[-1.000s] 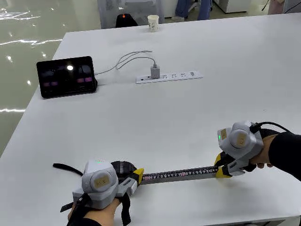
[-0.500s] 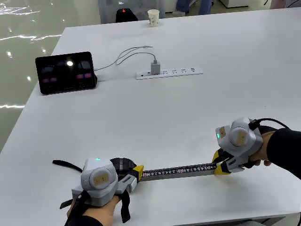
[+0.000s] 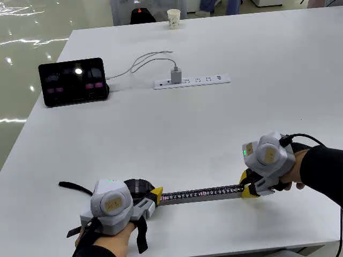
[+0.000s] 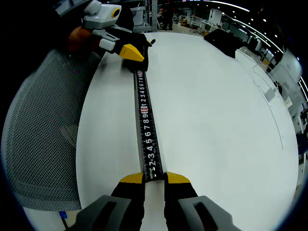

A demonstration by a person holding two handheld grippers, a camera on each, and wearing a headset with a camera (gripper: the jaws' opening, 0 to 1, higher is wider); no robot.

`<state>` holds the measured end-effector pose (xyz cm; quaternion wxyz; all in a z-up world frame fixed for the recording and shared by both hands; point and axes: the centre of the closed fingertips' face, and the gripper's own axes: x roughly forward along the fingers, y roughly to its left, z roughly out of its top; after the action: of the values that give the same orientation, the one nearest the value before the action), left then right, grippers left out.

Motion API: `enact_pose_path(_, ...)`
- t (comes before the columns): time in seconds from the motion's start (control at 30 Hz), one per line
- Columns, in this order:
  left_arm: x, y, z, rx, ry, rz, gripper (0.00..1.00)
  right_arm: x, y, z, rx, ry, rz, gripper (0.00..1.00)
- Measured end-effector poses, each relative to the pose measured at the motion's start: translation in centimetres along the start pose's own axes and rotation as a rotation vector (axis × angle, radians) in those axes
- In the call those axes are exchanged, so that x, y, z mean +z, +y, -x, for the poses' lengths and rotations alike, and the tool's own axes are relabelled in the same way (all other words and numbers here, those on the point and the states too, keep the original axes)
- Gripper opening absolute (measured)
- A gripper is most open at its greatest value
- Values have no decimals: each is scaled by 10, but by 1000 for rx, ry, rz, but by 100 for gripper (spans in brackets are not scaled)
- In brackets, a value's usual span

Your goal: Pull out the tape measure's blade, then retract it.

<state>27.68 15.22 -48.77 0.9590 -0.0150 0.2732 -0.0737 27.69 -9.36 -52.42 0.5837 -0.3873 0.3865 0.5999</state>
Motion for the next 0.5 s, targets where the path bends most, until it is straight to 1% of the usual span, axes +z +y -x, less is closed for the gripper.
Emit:
enact_pose_path(0.13, 0, 0, 0, 0, 0, -1, 62, 1, 0, -1, 3, 0, 23, 11)
enact_pose_path(0.27, 0, 0, 0, 0, 1, -1, 62, 2, 1, -1, 2, -16, 6, 12)
enact_pose_path(0.5, 0, 0, 0, 0, 1, -3, 62, 5, 1, -1, 2, -2, 11, 12)
